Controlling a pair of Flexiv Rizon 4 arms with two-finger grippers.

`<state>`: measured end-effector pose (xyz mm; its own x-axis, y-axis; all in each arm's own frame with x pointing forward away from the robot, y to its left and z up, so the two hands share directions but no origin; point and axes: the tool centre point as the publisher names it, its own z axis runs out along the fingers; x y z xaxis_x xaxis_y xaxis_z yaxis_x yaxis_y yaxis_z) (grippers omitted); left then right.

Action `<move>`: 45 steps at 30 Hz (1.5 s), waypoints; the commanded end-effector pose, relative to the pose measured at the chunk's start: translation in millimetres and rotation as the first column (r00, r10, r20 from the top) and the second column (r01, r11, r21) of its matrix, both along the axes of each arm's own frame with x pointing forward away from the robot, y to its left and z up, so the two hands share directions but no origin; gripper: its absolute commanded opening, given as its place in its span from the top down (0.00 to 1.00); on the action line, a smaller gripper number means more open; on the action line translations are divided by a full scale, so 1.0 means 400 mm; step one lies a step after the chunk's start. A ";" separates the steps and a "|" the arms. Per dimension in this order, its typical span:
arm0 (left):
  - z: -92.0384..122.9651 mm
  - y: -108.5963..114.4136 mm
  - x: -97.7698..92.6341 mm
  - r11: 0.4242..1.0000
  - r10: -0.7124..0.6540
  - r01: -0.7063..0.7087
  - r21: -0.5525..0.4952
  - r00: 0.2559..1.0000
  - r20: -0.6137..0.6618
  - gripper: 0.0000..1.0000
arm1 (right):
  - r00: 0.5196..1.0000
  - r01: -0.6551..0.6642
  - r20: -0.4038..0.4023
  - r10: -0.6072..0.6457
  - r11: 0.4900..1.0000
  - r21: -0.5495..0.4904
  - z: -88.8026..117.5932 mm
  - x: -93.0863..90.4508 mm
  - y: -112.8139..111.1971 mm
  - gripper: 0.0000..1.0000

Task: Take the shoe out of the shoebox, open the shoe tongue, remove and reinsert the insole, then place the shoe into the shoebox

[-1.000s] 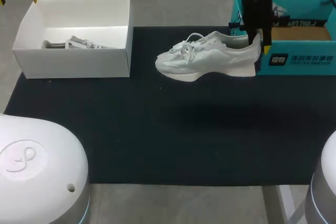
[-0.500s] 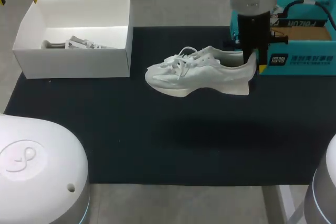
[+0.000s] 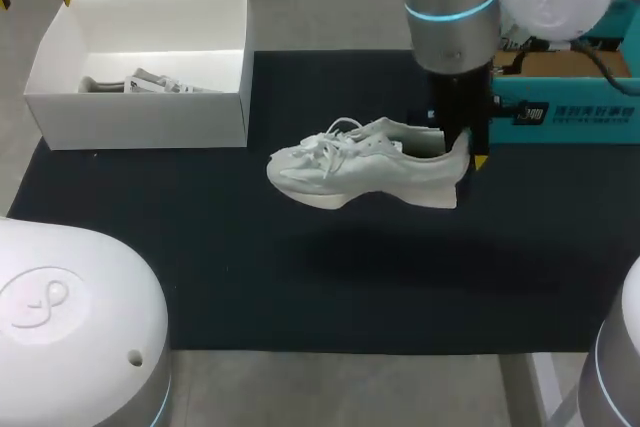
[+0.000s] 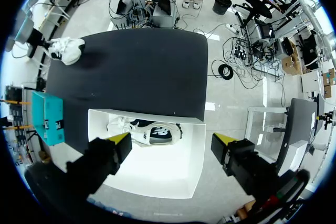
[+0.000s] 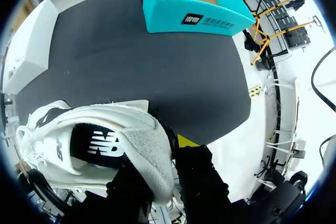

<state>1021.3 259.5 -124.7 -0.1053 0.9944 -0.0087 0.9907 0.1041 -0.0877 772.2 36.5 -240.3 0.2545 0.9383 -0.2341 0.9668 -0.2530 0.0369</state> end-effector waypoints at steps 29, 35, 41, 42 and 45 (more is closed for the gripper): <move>0.001 0.001 0.000 1.000 -0.001 0.001 0.002 1.000 0.001 0.00 | 1.000 0.000 -0.029 0.003 0.993 0.117 -0.344 0.001 -0.073 1.00; 0.001 0.001 0.000 1.000 -0.001 0.001 0.002 1.000 0.001 0.00 | 0.998 -0.014 -0.056 0.020 0.993 0.119 -0.382 0.004 -0.058 1.00; 0.001 0.001 0.000 1.000 -0.001 0.001 0.002 1.000 0.001 0.00 | 0.998 -0.009 -0.068 0.018 0.992 0.126 -0.424 0.001 -0.071 1.00; 0.001 0.001 0.000 1.000 -0.001 0.001 0.002 1.000 0.001 0.00 | 0.997 -0.007 -0.071 0.016 0.992 0.127 -0.424 0.001 -0.072 0.70; 0.001 0.001 0.000 1.000 -0.001 0.001 0.002 1.000 0.001 0.00 | 0.998 -0.001 -0.066 0.008 0.994 0.110 -0.398 -0.003 -0.072 0.00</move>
